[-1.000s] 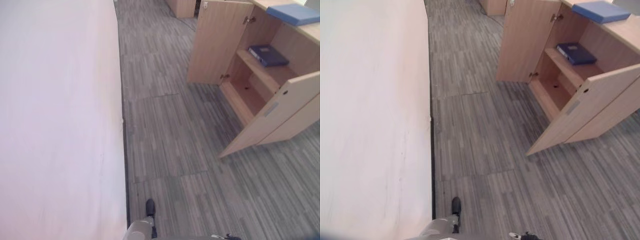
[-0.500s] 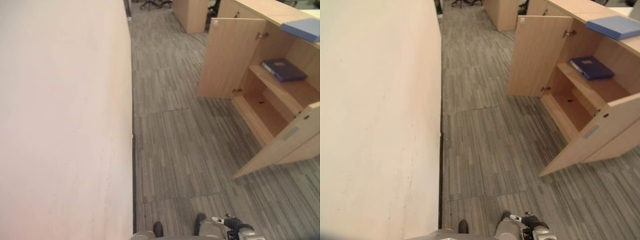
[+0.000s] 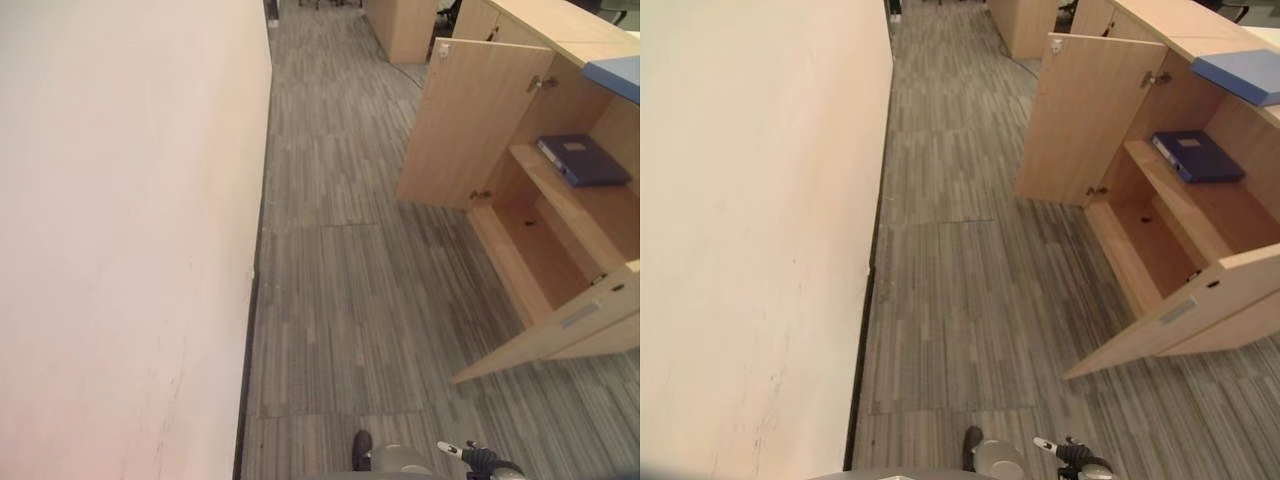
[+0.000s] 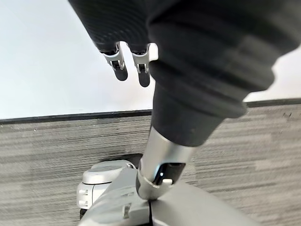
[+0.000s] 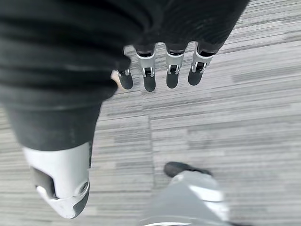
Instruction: Put the empty folder in the office cabinet
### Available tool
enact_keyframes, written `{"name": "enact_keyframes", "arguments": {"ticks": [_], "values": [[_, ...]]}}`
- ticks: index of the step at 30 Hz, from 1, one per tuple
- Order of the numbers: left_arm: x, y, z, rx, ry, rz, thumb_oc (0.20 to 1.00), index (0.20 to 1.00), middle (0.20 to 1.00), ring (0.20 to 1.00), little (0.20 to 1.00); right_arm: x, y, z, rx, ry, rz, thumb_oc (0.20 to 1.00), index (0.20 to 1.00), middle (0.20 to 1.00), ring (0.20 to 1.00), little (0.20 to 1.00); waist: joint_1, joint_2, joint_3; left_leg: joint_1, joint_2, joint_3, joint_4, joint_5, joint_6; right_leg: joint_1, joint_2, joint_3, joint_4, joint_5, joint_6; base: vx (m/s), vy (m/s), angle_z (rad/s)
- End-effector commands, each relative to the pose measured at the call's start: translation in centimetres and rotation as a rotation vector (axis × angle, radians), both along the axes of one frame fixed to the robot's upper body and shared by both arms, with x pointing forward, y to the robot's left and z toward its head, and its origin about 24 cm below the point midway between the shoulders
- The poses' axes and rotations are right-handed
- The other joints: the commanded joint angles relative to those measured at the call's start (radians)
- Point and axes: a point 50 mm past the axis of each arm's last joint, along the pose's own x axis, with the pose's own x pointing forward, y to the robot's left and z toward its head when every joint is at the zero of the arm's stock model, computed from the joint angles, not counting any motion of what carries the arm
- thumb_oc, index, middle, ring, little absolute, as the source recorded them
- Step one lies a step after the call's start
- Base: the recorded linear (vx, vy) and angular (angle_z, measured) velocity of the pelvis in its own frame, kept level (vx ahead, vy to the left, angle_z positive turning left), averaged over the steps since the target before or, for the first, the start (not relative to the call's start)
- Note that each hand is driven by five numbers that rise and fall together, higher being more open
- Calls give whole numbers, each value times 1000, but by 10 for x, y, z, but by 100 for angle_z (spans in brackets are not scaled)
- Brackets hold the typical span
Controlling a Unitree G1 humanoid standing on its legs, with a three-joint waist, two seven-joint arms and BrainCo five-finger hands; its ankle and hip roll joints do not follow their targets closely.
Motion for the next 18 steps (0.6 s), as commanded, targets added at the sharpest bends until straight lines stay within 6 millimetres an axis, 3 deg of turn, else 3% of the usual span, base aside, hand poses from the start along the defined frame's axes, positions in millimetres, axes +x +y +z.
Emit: {"name": "enact_keyframes", "arguments": {"ticks": [1, 2, 3, 4, 5, 6, 7, 8, 9, 12, 14, 18], "values": [[26, 7, 5, 34, -84, -15, 1000, 1000, 1000, 1000, 1000, 4, -6, 2, -25, 2, -9, 1000, 1000, 1000, 1000, 1000, 20, -54, 26, -116, 34, 63, 401, 186, 6, 1, -2, 35, -69, 95, 55, 141, -312, -2], [33, 7, 6, 38, -105, -38, 1000, 1000, 1000, 1000, 1000, 4, -7, 3, -34, 10, 9, 1000, 1000, 1000, 1000, 1000, 29, -71, 36, -165, 37, 88, 471, 200, 16, 16, -7, 43, -66, 84, 42, 198, -295, -34], [42, 5, 8, 45, -132, -73, 1000, 1000, 1000, 1000, 1000, 3, -9, 3, -47, 29, 35, 1000, 1000, 1000, 1000, 1000, 53, -82, 48, -262, 45, 138, 499, 154, 41, 51, -13, 60, -68, 65, 32, 157, -192, -34], [43, 5, 8, 45, -132, -73, 1000, 1000, 1000, 1000, 1000, 3, -8, 2, -46, 29, 35, 1000, 1000, 1000, 1000, 1000, 52, -85, 45, -264, 42, 139, 495, 157, 41, 47, -16, 59, -68, 66, 32, 177, -115, -24], [44, 5, 8, 44, -139, -82, 1000, 1000, 1000, 1000, 1000, 3, -9, 3, -48, 32, 39, 1000, 1000, 1000, 1000, 1000, 62, -90, 47, -302, 38, 151, 453, 140, 49, 63, -21, 67, -72, 60, 35, 216, -4, -7], [48, 4, 9, 47, -147, -109, 1000, 1000, 1000, 1000, 1000, 2, -11, 3, -53, 33, 45, 1000, 1000, 1000, 1000, 1000, 79, -88, 51, -324, 30, 152, 319, 126, 51, 89, -25, 83, -75, 47, 47, 217, -4, -16], [48, 4, 9, 47, -147, -109, 1000, 1000, 1000, 1000, 1000, 2, -11, 3, -52, 33, 45, 1000, 1000, 1000, 1000, 1000, 78, -91, 48, -324, 26, 153, 312, 132, 52, 87, -29, 83, -75, 48, 47, 309, 62, -36], [47, 4, 9, 48, -144, -117, 1000, 1000, 1000, 1000, 1000, 2, -12, 4, -63, 40, 68, 1000, 1000, 1000, 1000, 1000, 99, -78, 50, -337, 19, 133, 107, 148, 44, 123, -26, 95, -85, 28, 61, 269, 75, -33], [45, 4, 8, 50, -138, -118, 1000, 1000, 1000, 1000, 1000, 2, -13, 4, -71, 44, 80, 1000, 1000, 1000, 1000, 1000, 105, -64, 47, -336, 21, 108, -14, 210, 27, 141, -20, 100, -91, 14, 66, 375, 102, -31], [36, 1, 6, 29, -112, -66, 1000, 1000, 1000, 1000, 1000, -2, -14, 3, -81, 55, 87, 1000, 1000, 1000, 1000, 1000, 125, -34, 43, -383, 37, 82, -225, 295, -9, 202, -13, 121, -105, -20, 74, 360, 81, -20], [22, 1, 3, 1, -84, 51, 1000, 1000, 1000, 1000, 1000, -9, -13, 1, -73, 77, 82, 1000, 1000, 1000, 1000, 1000, 136, -25, 42, -396, 43, 68, -282, 322, -28, 236, -11, 140, -113, -39, 77, 300, 60, -31], [5, 3, 1, -8, -49, 145, 1000, 1000, 1000, 1000, 1000, -18, -10, -2, -57, 103, 81, 1000, 1000, 1000, 1000, 1000, 142, -12, 26, -385, 50, 59, -292, 324, -34, 268, -5, 158, -128, -51, 82, 280, 66, -36]]}}
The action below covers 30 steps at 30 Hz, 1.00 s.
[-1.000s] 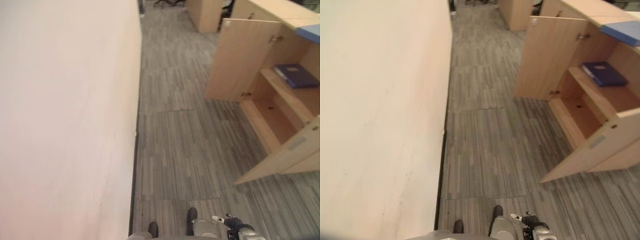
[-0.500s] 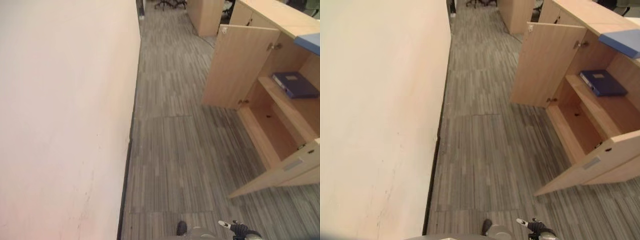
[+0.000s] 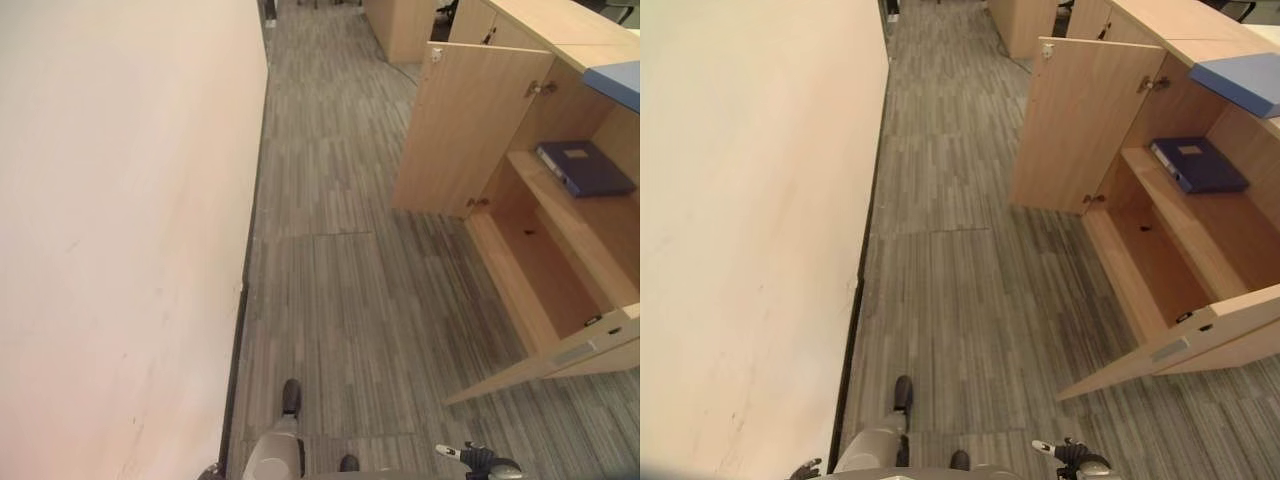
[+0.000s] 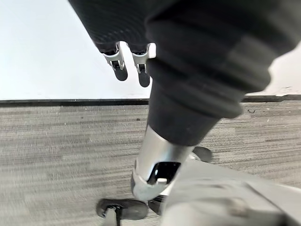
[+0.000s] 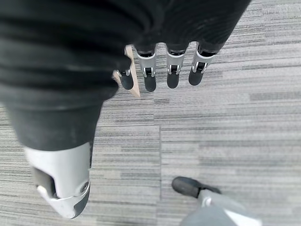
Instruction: Put the empty folder in the office cabinet
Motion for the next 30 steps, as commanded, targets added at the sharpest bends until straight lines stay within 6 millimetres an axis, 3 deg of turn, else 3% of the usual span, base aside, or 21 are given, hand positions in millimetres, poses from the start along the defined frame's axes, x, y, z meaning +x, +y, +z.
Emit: {"name": "enact_keyframes", "arguments": {"ticks": [1, 4, 7, 8, 10, 13, 15, 17, 19, 20, 21, 23, 27, 30], "values": [[-17, 4, -1, 3, 32, 79, 1000, 1000, 1000, 1000, 1000, -25, -5, -3, -8, 72, 4, 1000, 1000, 1000, 1000, 1000, 30, 19, -73, -27, 9, -10, -5, 79, 27, 33, -89, 6, 24, -37, 161, 280, 90, -32], [-18, 7, 0, 12, 32, 79, 1000, 1000, 1000, 1000, 1000, -32, -2, -5, 1, 97, 3, 1000, 1000, 1000, 1000, 1000, 27, 25, -93, -5, -2, -14, -5, 77, 35, 44, -115, 13, 16, -50, 175, 347, 160, -22], [-18, 9, 0, 19, 32, 73, 1000, 1000, 1000, 1000, 1000, -37, -1, -7, 11, 108, -17, 1000, 1000, 1000, 1000, 1000, 26, 26, -113, 27, -36, 5, -5, 50, 63, 44, -177, 22, 32, -58, 211, 362, 277, -24], [-22, 9, 0, 19, 39, 83, 1000, 1000, 1000, 1000, 1000, -36, 0, -7, 16, 102, -22, 1000, 1000, 1000, 1000, 1000, 32, 25, -133, 49, -70, 25, -5, 19, 89, 27, -241, 22, 70, -36, 247, 400, 395, -32], [-22, 8, 0, 19, 41, 84, 1000, 1000, 1000, 1000, 1000, -34, 1, -6, 21, 97, -11, 1000, 1000, 1000, 1000, 1000, 38, 28, -147, 77, -109, 43, -5, -11, 112, -10, -313, 12, 163, 27, 279, 318, 362, -46], [-19, 7, 0, 10, 38, 68, 1000, 1000, 1000, 1000, 1000, -22, 1, -4, 12, 89, 73, 1000, 1000, 1000, 1000, 1000, 46, 42, -137, 128, -173, 56, -5, -57, 157, -121, -414, -5, 399, 234, 260, 204, 325, -39], [-17, 11, 1, 18, 42, 47, 1000, 1000, 1000, 1000, 1000, -17, 7, -5, 8, 97, 148, 1000, 1000, 1000, 1000, 1000, 60, 46, -126, 165, -191, 66, -5, -94, 176, -177, -463, -82, 500, 257, 228, 213, 251, -7], [-15, 15, 2, 29, 33, 33, 1000, 1000, 1000, 1000, 1000, -6, 13, -5, 18, 72, 204, 1000, 1000, 1000, 1000, 1000, 71, 38, -110, 204, -189, 74, -5, -140, 169, -213, -485, -175, 517, 220, 233, 257, 42, -5], [-6, 19, 4, 38, 0, 24, 1000, 1000, 1000, 1000, 1000, 19, 18, 1, 16, 1, 269, 1000, 1000, 1000, 1000, 1000, 63, 61, -77, 237, -153, 71, -5, -157, 164, -319, -424, -249, 499, 140, 221, 187, -114, 1], [-5, 20, 5, 42, 1, 11, 1000, 1000, 1000, 1000, 1000, 34, 22, 5, 3, -32, 327, 1000, 1000, 1000, 1000, 1000, 38, 70, -40, 272, -138, 68, -5, -167, 161, -376, -350, -258, 404, 129, 227, 187, -208, 12], [-7, 20, 5, 44, 11, 2, 1000, 1000, 1000, 1000, 1000, 44, 23, 7, -7, -53, 354, 1000, 1000, 1000, 1000, 1000, 18, 63, -24, 298, -144, 63, -5, -173, 163, -416, -289, -260, 306, 173, 221, 247, -249, 12], [-8, 21, 5, 47, 22, -15, 1000, 1000, 1000, 1000, 1000, 51, 23, 10, -16, -69, 361, 1000, 1000, 1000, 1000, 1000, -6, 43, -2, 341, -146, 43, -5, -199, 157, -432, -225, -238, 181, 210, 244, 267, -197, 19], [-12, 19, 4, 44, 49, -40, 1000, 1000, 1000, 1000, 1000, 50, 22, 10, -26, -62, 365, 1000, 1000, 1000, 1000, 1000, -16, 18, -9, 387, -142, 17, -5, -239, 148, -401, -192, -222, 84, 221, 243, 217, -145, 37], [-17, 16, 2, 41, 67, -42, 1000, 1000, 1000, 1000, 1000, 42, 20, 7, -25, -40, 348, 1000, 1000, 1000, 1000, 1000, -21, 10, -33, 412, -120, 16, 1, -261, 135, -385, -189, -217, 105, 209, 223, 282, -173, 17]]}}
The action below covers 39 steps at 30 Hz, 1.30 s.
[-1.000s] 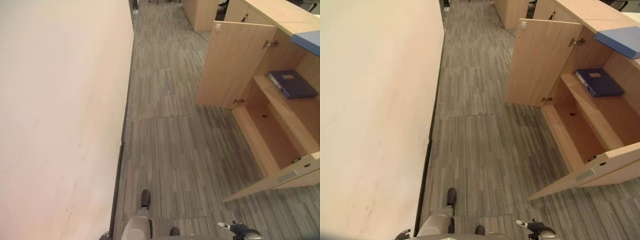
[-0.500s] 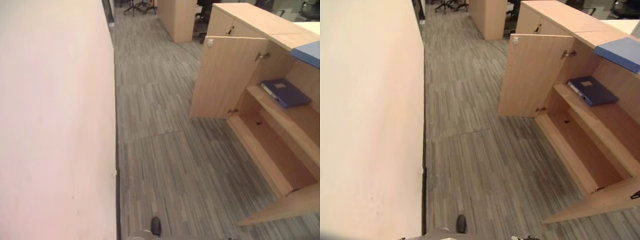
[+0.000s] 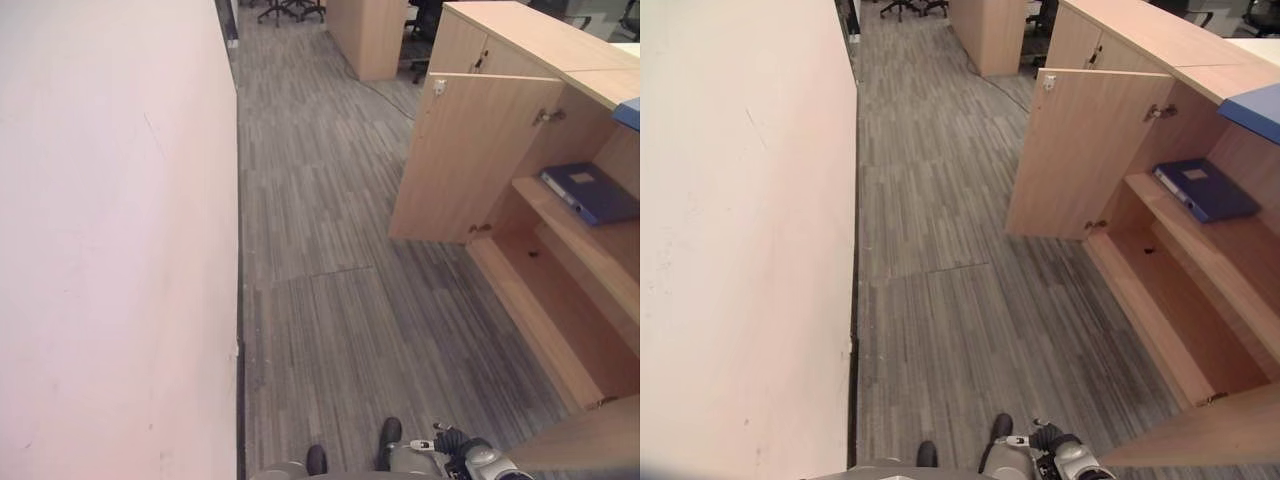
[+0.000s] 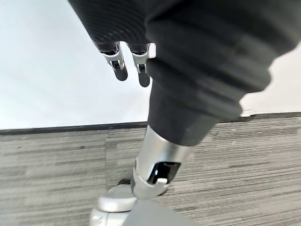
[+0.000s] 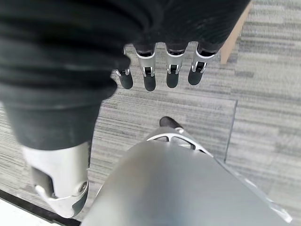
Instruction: Put the empty folder in the office cabinet
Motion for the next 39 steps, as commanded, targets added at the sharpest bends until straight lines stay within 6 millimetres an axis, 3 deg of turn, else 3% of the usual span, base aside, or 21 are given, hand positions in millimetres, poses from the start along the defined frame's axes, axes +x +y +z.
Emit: {"name": "enact_keyframes", "arguments": {"ticks": [1, 2, 5, 6, 8, 10, 12, 15, 17, 20, 25, 29, 31, 33, 34, 35, 36, 37, 38, 39], "values": [[7, 4, 1, 23, 4, -32, 1000, 1000, 1000, 1000, 1000, 5, -13, 4, -45, -1, -18, 1000, 1000, 1000, 1000, 1000, -10, -12, 1, 88, 18, -33, 40, -113, -60, -10, 42, 4, -77, 76, 1, 436, -335, 1], [12, 0, 1, 13, -11, -36, 1000, 1000, 1000, 1000, 1000, -10, -20, 1, -48, 30, -107, 1000, 1000, 1000, 1000, 1000, -19, -15, -7, 82, 57, -21, 112, -132, -77, 19, 51, 0, -63, 44, -16, 419, -362, 8], [23, -3, 1, 3, -42, -43, 1000, 1000, 1000, 1000, 1000, -32, -28, -3, -44, 77, -238, 1000, 1000, 1000, 1000, 1000, -38, -31, -12, 15, 134, 15, 338, -49, -106, 77, 73, 5, -59, -9, -53, 275, -319, 17], [28, -2, 2, 7, -59, -48, 1000, 1000, 1000, 1000, 1000, -40, -30, -4, -48, 97, -266, 1000, 1000, 1000, 1000, 1000, -38, -45, -5, -47, 159, 14, 482, 13, -103, 105, 87, 13, -64, -26, -75, 179, -337, 13], [39, -2, 4, 16, -96, -69, 1000, 1000, 1000, 1000, 1000, -46, -35, -4, -55, 109, -298, 1000, 1000, 1000, 1000, 1000, -27, -67, 11, -156, 167, 6, 734, 68, -81, 136, 107, 29, -60, -50, -113, 195, -348, -9], [51, -5, 6, 29, -140, -109, 1000, 1000, 1000, 1000, 1000, -48, -40, -3, -63, 89, -346, 1000, 1000, 1000, 1000, 1000, -15, -83, 22, -268, 174, 47, 806, 45, -57, 177, 109, 72, -58, -81, -131, 221, -206, -70], [54, -8, 6, 31, -147, -137, 1000, 1000, 1000, 1000, 1000, -48, -43, -1, -62, 69, -382, 1000, 1000, 1000, 1000, 1000, -8, -87, 24, -316, 159, 59, 721, 30, -52, 196, 104, 100, -64, -86, -123, 205, -27, -57], [49, -9, 5, 19, -134, -123, 1000, 1000, 1000, 1000, 1000, -48, -45, -1, -65, 63, -382, 1000, 1000, 1000, 1000, 1000, 9, -80, 24, -340, 132, 39, 451, 47, -66, 231, 101, 129, -89, -96, -96, 222, 82, -52], [46, -9, 4, 20, -118, -136, 1000, 1000, 1000, 1000, 1000, -48, -45, -1, -72, 65, -357, 1000, 1000, 1000, 1000, 1000, 27, -56, 26, -340, 123, -22, 224, 143, -98, 269, 118, 146, -106, -112, -86, 303, 120, -31], [42, -12, 3, 19, -93, -167, 1000, 1000, 1000, 1000, 1000, -49, -45, -1, -82, 68, -324, 1000, 1000, 1000, 1000, 1000, 42, -34, 30, -375, 121, -89, 45, 200, -136, 317, 126, 176, -120, -138, -76, 318, 122, -46], [29, -14, -1, 10, -35, -179, 1000, 1000, 1000, 1000, 1000, -55, -45, -2, -82, 87, -322, 1000, 1000, 1000, 1000, 1000, 31, 10, -12, -344, 140, -96, 4, 233, -160, 360, 108, 223, -152, -158, -40, 305, 217, -58], [26, -12, -1, 18, -21, -183, 1000, 1000, 1000, 1000, 1000, -58, -44, -3, -77, 95, -342, 1000, 1000, 1000, 1000, 1000, 26, 13, -31, -317, 122, -84, 4, 221, -147, 362, 67, 229, -161, -160, -18, 160, 177, -34], [27, -10, 0, 26, -29, -149, 1000, 1000, 1000, 1000, 1000, -59, -42, -3, -57, 86, -392, 1000, 1000, 1000, 1000, 1000, 17, 21, -56, -283, 76, -52, 4, 177, -111, 336, -6, 243, -131, -158, 20, 316, 416, -15], [28, -7, 1, 34, -33, -119, 1000, 1000, 1000, 1000, 1000, -55, -39, -4, -36, 66, -427, 1000, 1000, 1000, 1000, 1000, 24, 20, -70, -244, 40, -22, 4, 131, -83, 299, -71, 238, -51, -120, 42, 273, 375, -47], [29, -8, 1, 35, -36, -117, 1000, 1000, 1000, 1000, 1000, -53, -38, -4, -29, 60, -433, 1000, 1000, 1000, 1000, 1000, 24, 19, -67, -222, 20, -5, 4, 114, -67, 272, -109, 233, 14, -60, 49, 125, 181, -72], [29, -8, 1, 35, -36, -117, 1000, 1000, 1000, 1000, 1000, -53, -38, -4, -29, 59, -433, 1000, 1000, 1000, 1000, 1000, 26, 20, -69, -224, 22, -4, 4, 115, -67, 269, -107, 234, 13, -58, 48, 112, 209, -70], [31, -6, 1, 39, -39, -119, 1000, 1000, 1000, 1000, 1000, -47, -38, -3, -22, 39, -431, 1000, 1000, 1000, 1000, 1000, 24, 23, -63, -206, 9, 10, 4, 99, -53, 228, -137, 228, 88, 13, 39, 160, 333, -41], [31, -3, 2, 45, -40, -126, 1000, 1000, 1000, 1000, 1000, -34, -34, -1, -10, 0, -404, 1000, 1000, 1000, 1000, 1000, 29, 37, -59, -169, 0, 46, 4, 67, -39, 182, -189, 152, 186, 58, 10, 163, 333, -28], [31, -3, 2, 45, -40, -126, 1000, 1000, 1000, 1000, 1000, -34, -34, -1, -10, 0, -404, 1000, 1000, 1000, 1000, 1000, 29, 37, -59, -169, 0, 46, 4, 67, -39, 182, -189, 152, 187, 58, 10, 308, 352, -30], [32, 3, 4, 69, -41, -134, 1000, 1000, 1000, 1000, 1000, -22, -29, 1, -2, -35, -360, 1000, 1000, 1000, 1000, 1000, 41, 29, -51, -126, -1, 86, 4, 24, -44, 177, -234, 30, 227, 51, 11, 238, 160, -52]]}}
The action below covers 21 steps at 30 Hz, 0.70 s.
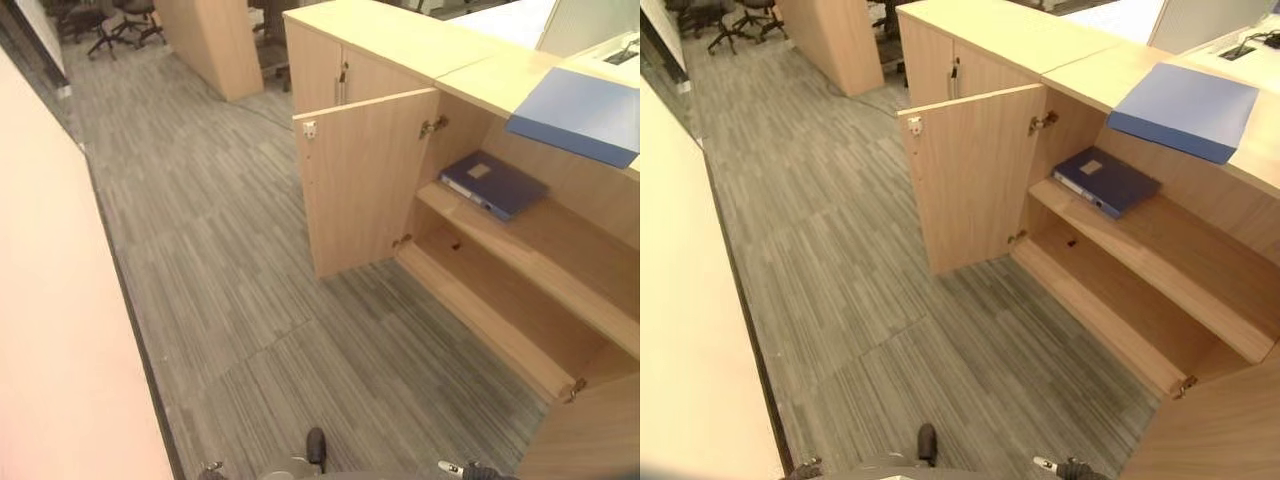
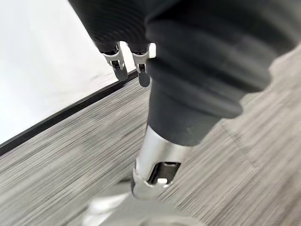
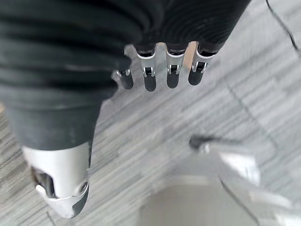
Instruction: Put the empty folder in the office cabinet
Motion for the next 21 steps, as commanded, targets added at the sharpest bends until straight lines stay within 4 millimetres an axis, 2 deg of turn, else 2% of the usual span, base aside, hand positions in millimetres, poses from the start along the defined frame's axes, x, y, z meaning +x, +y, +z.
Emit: {"name": "enact_keyframes", "arguments": {"ticks": [1, 3, 5, 7, 8, 9, 10, 12, 13, 15, 19, 20, 21], "values": [[-12, 15, 2, 54, 24, 13, 1000, 1000, 1000, 1000, 1000, 29, -4, 8, -12, -99, 32, 1000, 1000, 1000, 1000, 1000, 35, -18, -8, 9, -4, 22, 12, -87, -46, -14, -145, -160, -104, 285, 52, 291, 183, -74], [-5, 18, 4, 56, -10, 48, 1000, 1000, 1000, 1000, 1000, 43, -1, 12, -16, -136, 68, 1000, 1000, 1000, 1000, 1000, 26, -6, 15, 27, 7, 24, 12, -95, -43, -102, -69, -202, -84, 234, 49, 127, 52, -45], [-4, 16, 4, 47, -16, 62, 1000, 1000, 1000, 1000, 1000, 52, 2, 14, -19, -155, 85, 1000, 1000, 1000, 1000, 1000, 10, -4, 44, 56, 4, 26, 12, -108, -42, -166, 11, -223, -134, 223, 52, 138, 0, -5], [-6, 13, 2, 40, 5, 47, 1000, 1000, 1000, 1000, 1000, 56, 4, 15, -15, -167, 80, 1000, 1000, 1000, 1000, 1000, -8, -18, 63, 98, -12, 24, 12, -140, -40, -199, 87, -255, -236, 258, 67, 174, -26, -11], [-6, 13, 2, 40, 5, 47, 1000, 1000, 1000, 1000, 1000, 56, 4, 15, -15, -167, 80, 1000, 1000, 1000, 1000, 1000, -9, -17, 65, 100, -10, 24, 12, -140, -41, -194, 90, -256, -242, 260, 67, 271, -60, -10], [-14, 11, 0, 31, 43, 24, 1000, 1000, 1000, 1000, 1000, 53, 5, 14, -9, -162, 64, 1000, 1000, 1000, 1000, 1000, -18, -46, 62, 132, -39, 35, 12, -171, -38, -210, 127, -339, -348, 317, 82, 282, -58, -1], [-17, 11, 0, 28, 55, 21, 1000, 1000, 1000, 1000, 1000, 51, 5, 13, -6, -157, 60, 1000, 1000, 1000, 1000, 1000, -23, -47, 56, 145, -36, 36, 12, -186, -40, -195, 147, -373, -393, 326, 86, 374, -87, 9], [-21, 11, -1, 18, 77, 12, 1000, 1000, 1000, 1000, 1000, 44, 6, 10, -3, -137, 48, 1000, 1000, 1000, 1000, 1000, -25, -61, 46, 169, -41, 44, 12, -205, -41, -190, 153, -434, -419, 337, 86, 284, -97, 25], [-23, 9, -2, 11, 85, -6, 1000, 1000, 1000, 1000, 1000, 39, 5, 9, -3, -126, 43, 1000, 1000, 1000, 1000, 1000, -30, -65, 35, 185, -44, 48, 12, -222, -42, -164, 156, -438, -453, 321, 76, 277, -111, 15], [-28, 6, -3, 2, 97, -9, 1000, 1000, 1000, 1000, 1000, 29, 5, 6, -5, -97, 44, 1000, 1000, 1000, 1000, 1000, -33, -64, 16, 213, -26, 57, 12, -236, -49, -140, 163, -422, -457, 300, 49, 307, -118, -10], [-29, 3, -4, -8, 101, -3, 1000, 1000, 1000, 1000, 1000, 22, 3, 5, -9, -76, 34, 1000, 1000, 1000, 1000, 1000, -38, -55, 4, 247, 4, 71, 19, -247, -62, -134, 170, -403, -441, 284, 40, 216, -102, -20], [-26, 2, -4, -8, 92, -17, 1000, 1000, 1000, 1000, 1000, 20, 2, 4, -11, -73, 23, 1000, 1000, 1000, 1000, 1000, -50, -61, 4, 238, 41, 106, 128, -290, -78, -109, 177, -381, -434, 268, 31, 262, -191, -16], [-24, 1, -4, -11, 85, -25, 1000, 1000, 1000, 1000, 1000, 20, 2, 4, -9, -74, 14, 1000, 1000, 1000, 1000, 1000, -58, -67, 6, 223, 68, 132, 201, -296, -91, -89, 187, -364, -442, 263, 27, 430, -395, -25]]}}
